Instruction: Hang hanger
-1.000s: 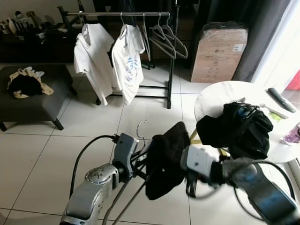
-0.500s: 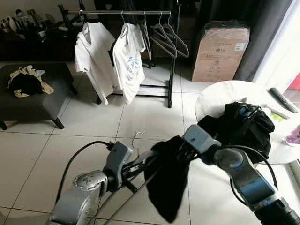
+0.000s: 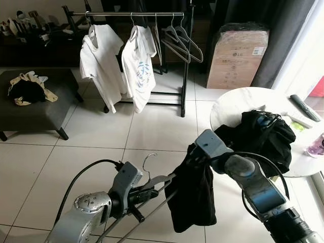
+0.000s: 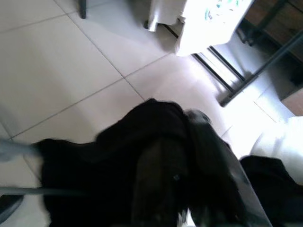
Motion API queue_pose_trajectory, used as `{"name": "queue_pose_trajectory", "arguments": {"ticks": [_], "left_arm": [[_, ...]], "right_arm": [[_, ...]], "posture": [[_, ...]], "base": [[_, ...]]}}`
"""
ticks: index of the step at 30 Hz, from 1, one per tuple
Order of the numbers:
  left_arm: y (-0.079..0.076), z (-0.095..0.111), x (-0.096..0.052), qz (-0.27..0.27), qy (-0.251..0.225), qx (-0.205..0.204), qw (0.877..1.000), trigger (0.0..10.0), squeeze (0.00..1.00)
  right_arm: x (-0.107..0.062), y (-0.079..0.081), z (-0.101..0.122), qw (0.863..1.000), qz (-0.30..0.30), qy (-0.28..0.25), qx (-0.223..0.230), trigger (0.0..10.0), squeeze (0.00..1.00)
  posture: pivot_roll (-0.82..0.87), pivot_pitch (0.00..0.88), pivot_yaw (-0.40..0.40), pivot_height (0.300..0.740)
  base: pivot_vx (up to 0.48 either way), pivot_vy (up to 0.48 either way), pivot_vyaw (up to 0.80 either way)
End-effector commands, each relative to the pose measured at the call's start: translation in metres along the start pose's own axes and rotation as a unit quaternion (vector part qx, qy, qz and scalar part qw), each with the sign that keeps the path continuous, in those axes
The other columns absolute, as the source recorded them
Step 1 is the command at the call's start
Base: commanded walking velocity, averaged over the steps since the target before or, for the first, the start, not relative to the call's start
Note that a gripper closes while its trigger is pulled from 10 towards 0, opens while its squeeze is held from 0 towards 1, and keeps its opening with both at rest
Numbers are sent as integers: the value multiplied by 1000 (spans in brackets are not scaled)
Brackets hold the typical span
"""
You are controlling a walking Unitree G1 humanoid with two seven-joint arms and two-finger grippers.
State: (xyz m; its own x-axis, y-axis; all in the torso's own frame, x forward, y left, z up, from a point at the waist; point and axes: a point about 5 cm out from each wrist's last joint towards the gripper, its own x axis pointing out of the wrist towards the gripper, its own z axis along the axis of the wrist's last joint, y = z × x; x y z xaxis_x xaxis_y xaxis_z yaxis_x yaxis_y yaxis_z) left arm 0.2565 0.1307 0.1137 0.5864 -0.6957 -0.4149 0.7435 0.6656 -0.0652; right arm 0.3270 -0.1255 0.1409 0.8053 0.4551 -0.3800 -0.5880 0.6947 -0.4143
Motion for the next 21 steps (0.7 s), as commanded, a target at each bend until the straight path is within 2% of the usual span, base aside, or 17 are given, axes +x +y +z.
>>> {"name": "queue_pose_trajectory", "arguments": {"ticks": [1,2,3,4,7,9,10,14,16,18,19,21], "left_arm": [[3,9,7,25,-24,-7,999,10000,0],[1,11,8,16,-29,-9,999,10000,0],[-8,13,8,-22,-36,-11,999,10000,0],[-11,14,8,-36,-37,-11,999,10000,0],[-17,14,7,-56,-36,-12,998,10000,0],[-14,14,7,-47,-39,-10,998,10000,0],[-10,17,8,-29,-46,-7,998,10000,0],[-9,19,10,-26,-52,-4,998,10000,0],[-3,25,20,24,-71,1,997,10000,0],[0,29,22,45,-83,-2,996,10000,0],[5,35,24,73,-103,-9,992,10000,0],[7,37,24,82,-109,-12,991,10000,0]], "right_arm": [[-4,16,18,996,58,-61,-11,10000,0],[-5,18,20,995,70,-67,-9,10000,0],[-8,24,21,992,98,-75,-22,10000,0],[-9,26,21,991,106,-76,-27,10000,0],[-10,27,19,990,115,-74,-33,10000,0],[-12,30,20,988,130,-80,-26,10000,0],[-17,35,23,982,163,-90,-29,10000,0],[-23,42,29,973,197,-117,-32,10000,0],[-34,49,39,958,239,-153,-25,10000,0],[-37,50,42,955,249,-159,-21,10000,0],[-41,51,44,951,261,-165,-16,10000,0],[-43,52,45,950,265,-168,-14,10000,0]], "posture": [[10,169,5,740],[7,169,4,740],[4,170,3,740],[4,170,3,740],[6,170,2,740],[7,169,2,740],[8,169,2,740],[8,170,3,740],[1,169,3,740],[1,168,3,740],[0,168,4,740],[-1,169,4,740]], "base": [[0,0,0],[0,0,0],[0,0,0],[0,0,0],[0,0,0],[0,0,0],[0,0,0],[0,0,0],[0,0,0],[0,0,0],[0,0,0],[0,0,0]]}}
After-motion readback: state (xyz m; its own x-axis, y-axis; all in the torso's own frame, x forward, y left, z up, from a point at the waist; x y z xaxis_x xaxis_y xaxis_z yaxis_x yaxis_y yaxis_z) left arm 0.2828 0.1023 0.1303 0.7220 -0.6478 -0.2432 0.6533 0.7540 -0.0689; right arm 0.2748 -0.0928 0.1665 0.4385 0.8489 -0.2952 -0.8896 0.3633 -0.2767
